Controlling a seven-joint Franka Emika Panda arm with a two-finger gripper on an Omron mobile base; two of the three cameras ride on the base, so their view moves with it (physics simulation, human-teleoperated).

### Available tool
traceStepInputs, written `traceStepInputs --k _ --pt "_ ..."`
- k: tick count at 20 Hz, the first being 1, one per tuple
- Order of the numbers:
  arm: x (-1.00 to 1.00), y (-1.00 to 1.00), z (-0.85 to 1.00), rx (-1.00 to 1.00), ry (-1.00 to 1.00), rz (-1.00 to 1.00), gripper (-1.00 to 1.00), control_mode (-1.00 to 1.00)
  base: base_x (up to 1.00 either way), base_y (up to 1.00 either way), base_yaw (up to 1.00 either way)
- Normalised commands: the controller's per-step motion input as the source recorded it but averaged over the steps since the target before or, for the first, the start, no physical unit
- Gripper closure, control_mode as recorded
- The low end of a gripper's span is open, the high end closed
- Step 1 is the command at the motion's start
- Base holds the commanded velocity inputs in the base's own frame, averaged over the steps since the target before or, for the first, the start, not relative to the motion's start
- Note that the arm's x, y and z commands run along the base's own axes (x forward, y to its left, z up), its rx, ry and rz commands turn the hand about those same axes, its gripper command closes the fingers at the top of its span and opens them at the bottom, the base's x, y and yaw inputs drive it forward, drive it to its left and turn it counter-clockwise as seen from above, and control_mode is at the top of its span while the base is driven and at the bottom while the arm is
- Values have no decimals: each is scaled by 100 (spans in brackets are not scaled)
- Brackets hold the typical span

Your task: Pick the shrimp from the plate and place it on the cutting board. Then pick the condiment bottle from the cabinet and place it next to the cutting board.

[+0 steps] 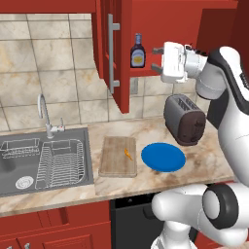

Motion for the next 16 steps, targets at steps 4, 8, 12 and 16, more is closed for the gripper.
traceStepInputs --k 4,8,12,16 --pt "0 -1 9 0 0 -9 -100 -100 0 0 0" --pt "0 -7 6 1 0 -6 -100 -100 0 0 0" --pt "0 -17 0 5 0 -2 -100 -100 0 0 0" --pt "8 -27 0 10 0 0 -100 -100 0 0 0"
